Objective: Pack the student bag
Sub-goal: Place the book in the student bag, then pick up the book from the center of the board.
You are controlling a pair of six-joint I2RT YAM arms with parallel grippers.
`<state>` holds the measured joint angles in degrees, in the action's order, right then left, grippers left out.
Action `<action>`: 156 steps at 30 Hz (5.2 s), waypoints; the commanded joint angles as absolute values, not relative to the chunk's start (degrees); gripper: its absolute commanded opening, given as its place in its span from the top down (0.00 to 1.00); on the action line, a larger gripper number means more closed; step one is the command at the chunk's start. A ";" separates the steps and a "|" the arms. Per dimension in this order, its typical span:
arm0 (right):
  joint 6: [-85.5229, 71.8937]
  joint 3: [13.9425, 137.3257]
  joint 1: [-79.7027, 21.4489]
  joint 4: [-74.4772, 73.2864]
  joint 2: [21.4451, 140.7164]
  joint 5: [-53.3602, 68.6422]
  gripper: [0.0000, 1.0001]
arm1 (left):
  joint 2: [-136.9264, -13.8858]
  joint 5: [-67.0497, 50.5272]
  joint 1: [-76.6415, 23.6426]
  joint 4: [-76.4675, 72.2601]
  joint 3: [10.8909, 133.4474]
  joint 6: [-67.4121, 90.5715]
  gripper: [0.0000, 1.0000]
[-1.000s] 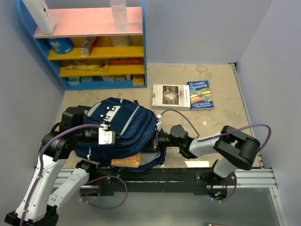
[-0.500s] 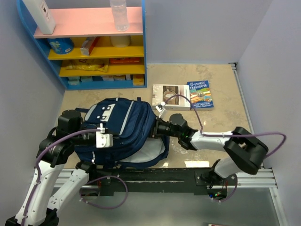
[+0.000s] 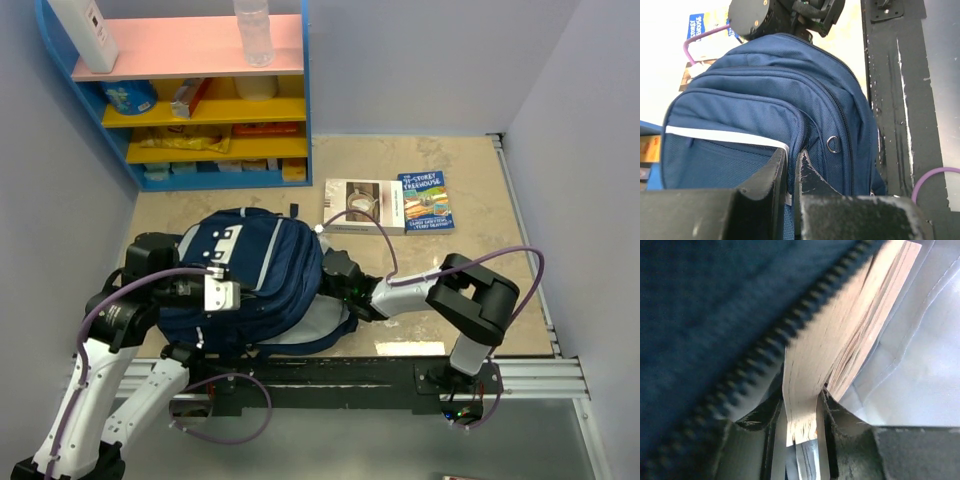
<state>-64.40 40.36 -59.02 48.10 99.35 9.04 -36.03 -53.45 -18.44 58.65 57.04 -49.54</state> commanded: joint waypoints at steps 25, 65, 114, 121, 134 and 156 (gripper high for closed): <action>-40.62 51.31 -41.62 -9.29 67.32 -10.35 0.02 | -33.31 -50.27 -18.63 48.07 48.78 -53.61 1.00; -33.66 77.87 4.39 -15.56 112.06 -6.16 0.31 | -32.61 -57.30 -18.63 50.54 50.80 -55.81 1.00; -34.81 68.47 -6.07 -1.85 102.39 13.97 0.97 | -33.05 -58.71 -18.63 52.03 51.59 -59.06 1.00; -34.37 67.41 -6.06 -2.55 101.87 14.94 1.00 | -33.31 -59.24 -18.72 51.86 51.94 -59.06 1.00; -36.83 70.04 -7.46 -8.34 82.38 9.58 1.00 | -33.05 -55.91 -18.72 42.56 51.95 -48.71 1.00; -36.73 70.32 -12.74 -32.52 55.20 9.64 1.00 | -27.25 -46.14 -18.63 21.18 45.96 -26.89 1.00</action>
